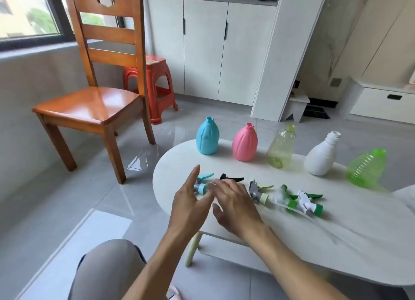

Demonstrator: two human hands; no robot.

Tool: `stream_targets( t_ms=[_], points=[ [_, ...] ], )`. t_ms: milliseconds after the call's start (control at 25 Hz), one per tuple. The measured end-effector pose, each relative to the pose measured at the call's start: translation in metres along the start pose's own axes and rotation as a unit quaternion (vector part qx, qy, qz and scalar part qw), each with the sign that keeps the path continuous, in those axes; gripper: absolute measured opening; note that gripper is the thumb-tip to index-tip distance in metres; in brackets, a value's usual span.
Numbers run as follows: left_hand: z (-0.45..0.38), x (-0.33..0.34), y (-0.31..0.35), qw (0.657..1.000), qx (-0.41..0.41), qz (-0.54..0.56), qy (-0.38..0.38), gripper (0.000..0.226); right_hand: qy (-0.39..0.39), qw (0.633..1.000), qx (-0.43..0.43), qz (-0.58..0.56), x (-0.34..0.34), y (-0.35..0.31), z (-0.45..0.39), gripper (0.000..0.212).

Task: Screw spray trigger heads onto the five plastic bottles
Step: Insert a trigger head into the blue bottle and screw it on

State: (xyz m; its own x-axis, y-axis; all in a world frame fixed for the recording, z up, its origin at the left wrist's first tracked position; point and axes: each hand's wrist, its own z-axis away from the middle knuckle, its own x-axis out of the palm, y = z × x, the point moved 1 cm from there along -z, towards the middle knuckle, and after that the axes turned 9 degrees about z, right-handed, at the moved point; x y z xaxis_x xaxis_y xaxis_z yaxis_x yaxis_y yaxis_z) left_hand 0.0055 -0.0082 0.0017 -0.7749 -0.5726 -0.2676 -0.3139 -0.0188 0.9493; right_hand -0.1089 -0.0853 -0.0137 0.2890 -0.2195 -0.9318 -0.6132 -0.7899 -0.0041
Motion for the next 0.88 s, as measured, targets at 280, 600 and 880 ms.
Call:
stream_targets(
  t_ms=[280,600,880],
  points=[
    [-0.006,-0.008,-0.008,0.999,-0.032,0.004,0.006,0.070,-0.117,0.989,-0.023,0.092,0.044,-0.010,-0.056,0.021],
    [-0.045,-0.046,0.023,0.990,0.034,0.094,0.103,0.067,0.049,0.699,0.275,-0.658,-0.023,0.046,-0.059,0.036],
    [-0.179,0.038,0.013,0.993,0.015,-0.113,0.018,0.096,0.038,0.583,0.301,-0.754,-0.048,0.126,-0.003,0.035]
  ],
)
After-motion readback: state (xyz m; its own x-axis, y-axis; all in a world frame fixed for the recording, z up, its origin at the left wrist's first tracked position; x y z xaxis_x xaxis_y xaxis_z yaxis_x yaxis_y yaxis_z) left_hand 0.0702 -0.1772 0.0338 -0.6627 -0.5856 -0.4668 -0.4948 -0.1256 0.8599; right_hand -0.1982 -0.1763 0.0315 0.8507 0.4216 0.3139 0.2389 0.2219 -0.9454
